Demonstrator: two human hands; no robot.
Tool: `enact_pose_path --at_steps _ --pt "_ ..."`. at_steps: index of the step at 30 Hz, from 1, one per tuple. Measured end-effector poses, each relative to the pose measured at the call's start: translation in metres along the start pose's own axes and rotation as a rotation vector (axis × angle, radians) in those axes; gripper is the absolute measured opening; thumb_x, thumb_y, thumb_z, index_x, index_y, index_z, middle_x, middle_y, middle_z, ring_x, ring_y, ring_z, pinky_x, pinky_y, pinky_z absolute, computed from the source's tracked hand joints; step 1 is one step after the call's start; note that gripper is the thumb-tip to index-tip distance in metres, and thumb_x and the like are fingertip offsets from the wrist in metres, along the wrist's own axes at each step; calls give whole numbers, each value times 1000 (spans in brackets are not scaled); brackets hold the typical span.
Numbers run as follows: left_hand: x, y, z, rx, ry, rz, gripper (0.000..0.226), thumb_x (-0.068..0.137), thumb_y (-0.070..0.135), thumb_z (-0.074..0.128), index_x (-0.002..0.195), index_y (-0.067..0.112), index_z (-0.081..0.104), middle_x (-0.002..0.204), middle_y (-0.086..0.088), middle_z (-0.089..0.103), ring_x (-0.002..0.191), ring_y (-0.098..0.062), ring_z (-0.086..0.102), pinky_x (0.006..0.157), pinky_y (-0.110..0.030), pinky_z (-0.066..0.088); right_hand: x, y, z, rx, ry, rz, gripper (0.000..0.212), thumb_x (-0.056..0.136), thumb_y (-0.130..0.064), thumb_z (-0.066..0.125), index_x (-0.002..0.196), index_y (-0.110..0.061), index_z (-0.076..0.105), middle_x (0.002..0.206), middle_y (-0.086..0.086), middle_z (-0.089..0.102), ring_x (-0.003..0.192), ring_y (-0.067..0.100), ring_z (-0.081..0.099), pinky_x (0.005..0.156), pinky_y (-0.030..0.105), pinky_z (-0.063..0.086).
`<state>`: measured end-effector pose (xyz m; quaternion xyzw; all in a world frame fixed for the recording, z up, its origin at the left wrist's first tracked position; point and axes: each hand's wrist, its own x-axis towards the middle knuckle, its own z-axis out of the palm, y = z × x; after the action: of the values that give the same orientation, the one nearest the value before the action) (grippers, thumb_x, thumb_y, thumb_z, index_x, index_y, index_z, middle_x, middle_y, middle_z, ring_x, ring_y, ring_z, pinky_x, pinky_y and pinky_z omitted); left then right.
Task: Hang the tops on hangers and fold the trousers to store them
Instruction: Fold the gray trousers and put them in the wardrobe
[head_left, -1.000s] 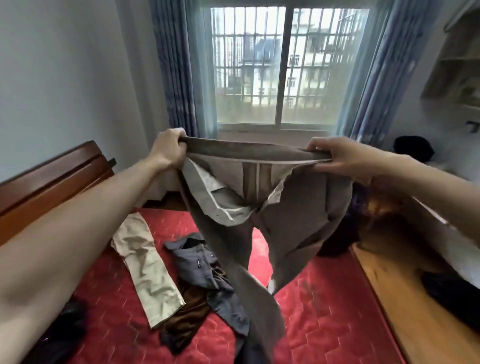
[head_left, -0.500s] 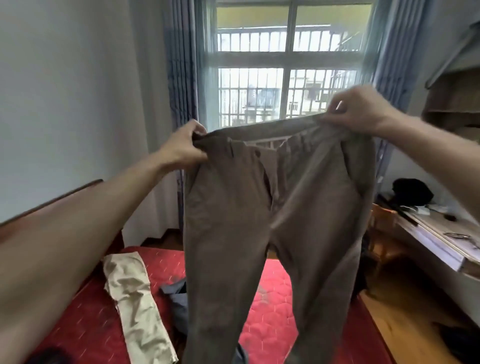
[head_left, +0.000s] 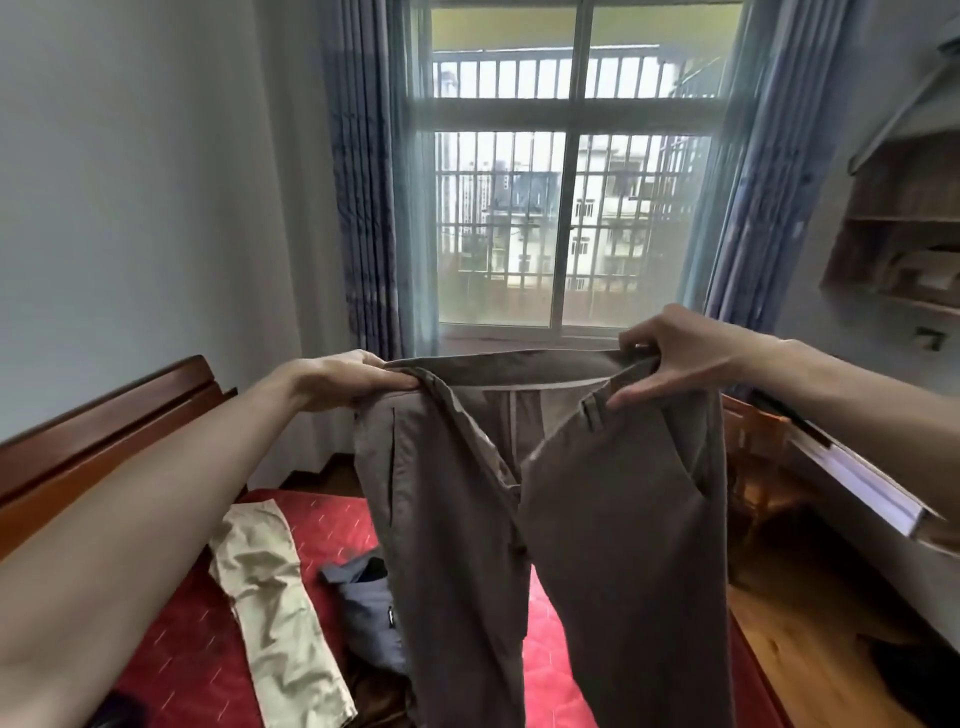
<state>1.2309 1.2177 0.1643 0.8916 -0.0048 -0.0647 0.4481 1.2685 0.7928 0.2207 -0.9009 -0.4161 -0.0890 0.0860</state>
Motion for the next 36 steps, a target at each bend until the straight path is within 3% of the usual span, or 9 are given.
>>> enact_pose_path --at_steps 6,10,12,16,21,25,28,31,36 --pt "6 2 27 -170 103 -46 36 91 37 79 111 7 78 107 -10 80 105 -26 75 95 -38 60 19 16 19 -78 0 214 36 85 -45 82 73 -16 65 67 3 60 67 22 52 61 37 36" --pt "9 11 55 -273 131 -148 32 96 33 74 113 7 76 108 -11 78 102 -28 75 92 -42 61 34 17 36 39 -58 484 29 89 -48 77 83 -20 75 83 3 73 80 24 68 72 38 56" --pt "12 13 70 -339 167 -188 23 103 26 62 107 7 75 100 -10 77 84 -24 74 78 -36 61 39 13 48 75 -56 544 31 92 -47 72 79 -19 76 83 5 74 78 24 70 69 35 60" --pt "11 15 97 -447 235 -252 34 107 18 49 76 13 63 50 0 65 38 -11 60 36 -18 45 44 4 72 235 -3 660 33 92 -36 71 83 -5 77 82 10 73 69 26 65 58 29 52" --pt "10 19 130 -548 272 -192 27 107 23 56 88 9 68 78 -9 66 64 -22 62 56 -27 51 47 -26 99 545 78 701 29 92 -34 75 85 -6 72 72 9 62 59 20 55 50 23 43" --pt "9 24 150 -484 240 -102 32 104 23 63 75 10 62 62 -5 59 39 -10 54 40 -17 41 53 -60 120 706 96 615 32 93 -29 77 70 -11 64 49 -4 50 38 7 42 36 15 34" --pt "4 27 155 -466 218 -23 24 101 19 66 79 10 66 61 -2 65 43 -8 58 44 -18 46 54 -76 133 765 121 545 35 96 -22 73 65 -13 59 53 -1 51 42 7 48 40 20 42" --pt "-1 29 157 -556 227 14 17 100 19 67 88 8 70 83 -13 70 64 -18 65 65 -30 56 51 -86 140 786 161 531 29 100 -30 64 80 -10 68 63 2 59 54 12 58 46 23 48" --pt "1 32 162 -537 285 72 12 103 20 62 96 11 65 87 -9 69 73 -17 63 72 -31 53 52 -92 144 1077 237 609 60 109 -44 32 92 -4 72 65 5 72 53 16 70 45 24 52"
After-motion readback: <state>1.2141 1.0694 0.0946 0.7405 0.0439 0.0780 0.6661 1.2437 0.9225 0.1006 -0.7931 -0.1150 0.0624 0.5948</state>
